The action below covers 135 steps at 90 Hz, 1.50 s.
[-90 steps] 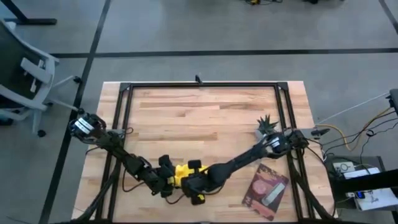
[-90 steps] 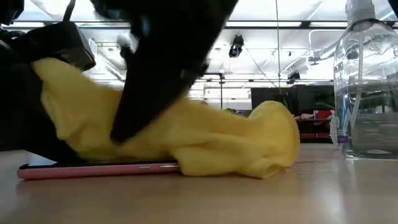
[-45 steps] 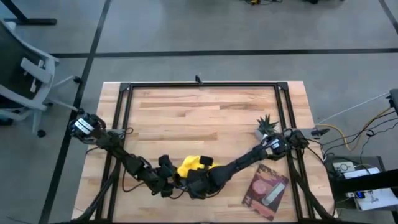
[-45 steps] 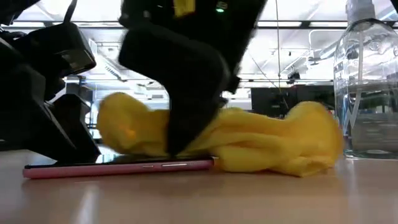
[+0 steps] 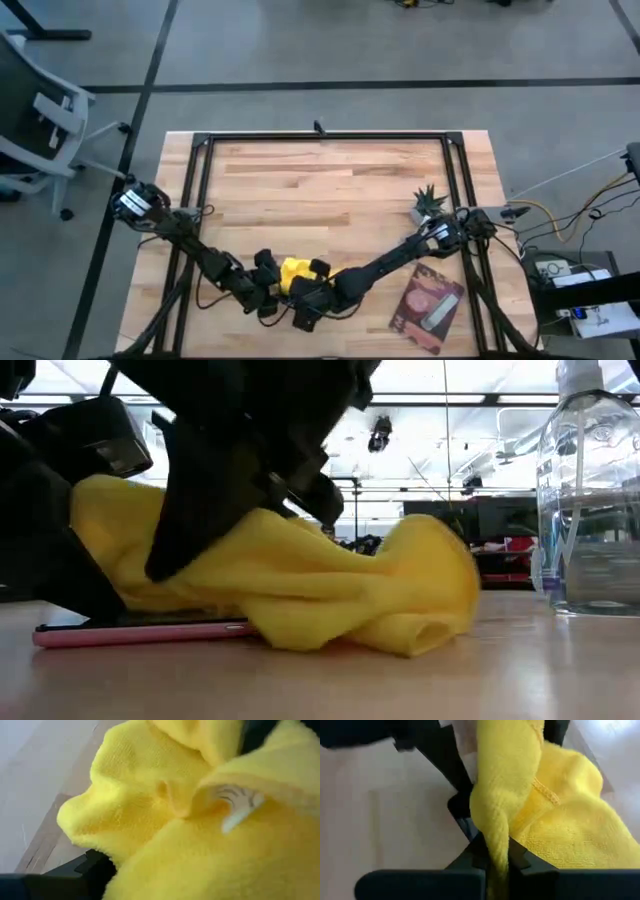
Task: Apply microfiber cloth
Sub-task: Wipe the front of the pink cellphone with a microfiber cloth
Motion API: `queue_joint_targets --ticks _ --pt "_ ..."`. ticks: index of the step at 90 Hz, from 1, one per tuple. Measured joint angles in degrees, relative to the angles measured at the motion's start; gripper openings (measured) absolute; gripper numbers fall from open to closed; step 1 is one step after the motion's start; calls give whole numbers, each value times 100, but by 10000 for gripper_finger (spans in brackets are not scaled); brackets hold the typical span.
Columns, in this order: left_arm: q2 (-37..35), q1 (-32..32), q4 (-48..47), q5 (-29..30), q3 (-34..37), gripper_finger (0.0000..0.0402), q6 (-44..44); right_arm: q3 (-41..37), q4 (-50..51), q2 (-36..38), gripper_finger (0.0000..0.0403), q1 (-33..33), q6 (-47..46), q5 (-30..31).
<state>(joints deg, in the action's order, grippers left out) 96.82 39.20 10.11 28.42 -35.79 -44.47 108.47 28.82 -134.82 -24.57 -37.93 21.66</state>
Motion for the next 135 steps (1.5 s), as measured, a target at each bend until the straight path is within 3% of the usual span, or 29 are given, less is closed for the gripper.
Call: queue_joint_targets --ticks 10,37,45,66,79,98,120,135 --pt "0 0 4 3 0 310 0 0 421 0 0 91 -645 402" --pt "0 7 15 72 -2 310 -24 -97 1829 13 0 -36 -3012 593" --pt "0 9 13 130 -2 310 -24 -186 1425 13 0 -115 -3089 628" --pt "0 7 37 189 -2 310 -20 -533 -814 -19 0 -79 -2437 257" --pt "2 2 39 236 0 310 -20 -720 -1010 -30 0 3 -2762 487" --pt "52 -2 70 296 -1 310 -126 -807 91 17 0 -19 -3811 980" --pt "303 7 221 391 -20 310 -339 -847 2069 233 0 -250 -4777 1308" --pt "332 9 236 405 -20 310 -341 -868 2045 313 0 -444 -4610 1314"
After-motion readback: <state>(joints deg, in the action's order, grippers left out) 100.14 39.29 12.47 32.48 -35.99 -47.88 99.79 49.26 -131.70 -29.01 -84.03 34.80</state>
